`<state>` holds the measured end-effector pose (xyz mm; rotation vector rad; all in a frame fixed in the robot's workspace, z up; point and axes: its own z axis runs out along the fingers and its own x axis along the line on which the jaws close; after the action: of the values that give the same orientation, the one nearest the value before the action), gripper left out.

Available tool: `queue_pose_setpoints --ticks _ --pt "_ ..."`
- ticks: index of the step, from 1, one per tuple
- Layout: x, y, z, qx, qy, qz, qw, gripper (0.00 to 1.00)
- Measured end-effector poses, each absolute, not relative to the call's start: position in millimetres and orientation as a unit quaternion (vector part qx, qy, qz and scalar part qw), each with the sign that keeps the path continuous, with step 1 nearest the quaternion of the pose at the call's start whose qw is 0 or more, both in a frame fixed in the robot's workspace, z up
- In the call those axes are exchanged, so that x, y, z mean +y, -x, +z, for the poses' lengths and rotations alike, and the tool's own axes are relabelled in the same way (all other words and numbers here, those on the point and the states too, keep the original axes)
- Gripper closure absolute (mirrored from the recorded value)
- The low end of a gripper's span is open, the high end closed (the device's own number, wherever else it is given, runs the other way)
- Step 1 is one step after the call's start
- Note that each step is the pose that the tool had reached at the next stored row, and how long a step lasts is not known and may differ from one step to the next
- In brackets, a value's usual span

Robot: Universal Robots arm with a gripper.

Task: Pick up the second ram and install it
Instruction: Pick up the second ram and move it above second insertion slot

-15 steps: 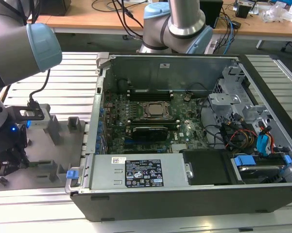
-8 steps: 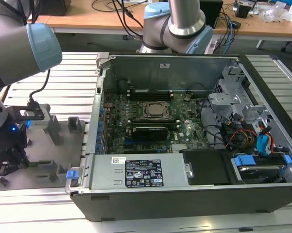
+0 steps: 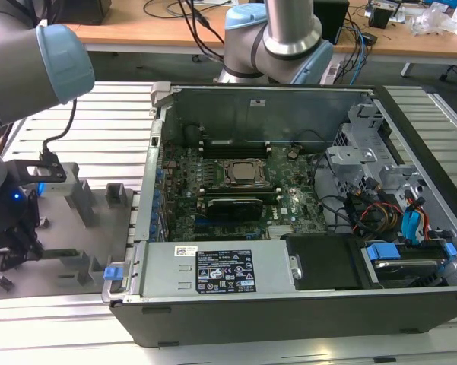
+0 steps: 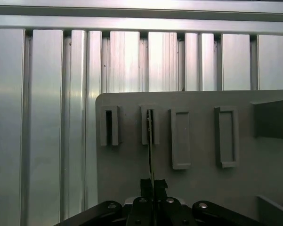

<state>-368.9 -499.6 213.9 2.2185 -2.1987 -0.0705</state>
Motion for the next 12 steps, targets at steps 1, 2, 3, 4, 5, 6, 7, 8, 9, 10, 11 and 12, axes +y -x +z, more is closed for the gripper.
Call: queue_pose_setpoints --ticks 1,2,3,4,5,6,7,8,9,10,11,12 --pt "-499.5 369.0 215.4 -0.704 -0.710 -0.023 0.009 0.86" --pt "-499.5 369.0 217.1 -0.704 -0.710 -0.023 0.009 0.86" --pt "-499.5 369.0 218.2 -0.704 -0.710 -0.023 0.009 0.86" --pt "-499.5 368.9 219.2 -0.704 -0.710 -0.023 0.009 0.86" --pt "-499.5 368.9 221.1 -0.704 -0.710 -0.023 0.009 0.86" --pt "-499.5 368.9 222.2 -0.704 -0.710 -0.023 0.009 0.86" --pt "-499.5 368.9 222.6 -0.704 -0.710 -0.023 0.009 0.86" --pt "-499.5 369.0 223.8 -0.704 -0.710 -0.023 0.009 0.86" --pt "-499.5 369.0 225.3 -0.704 -0.710 -0.023 0.009 0.86" --pt "-499.4 368.9 227.5 -0.704 -0.710 -0.023 0.009 0.86" --pt "-499.4 369.0 229.3 -0.704 -0.710 -0.023 0.009 0.86" --pt "-499.3 368.9 230.9 -0.704 -0.710 -0.023 0.009 0.86"
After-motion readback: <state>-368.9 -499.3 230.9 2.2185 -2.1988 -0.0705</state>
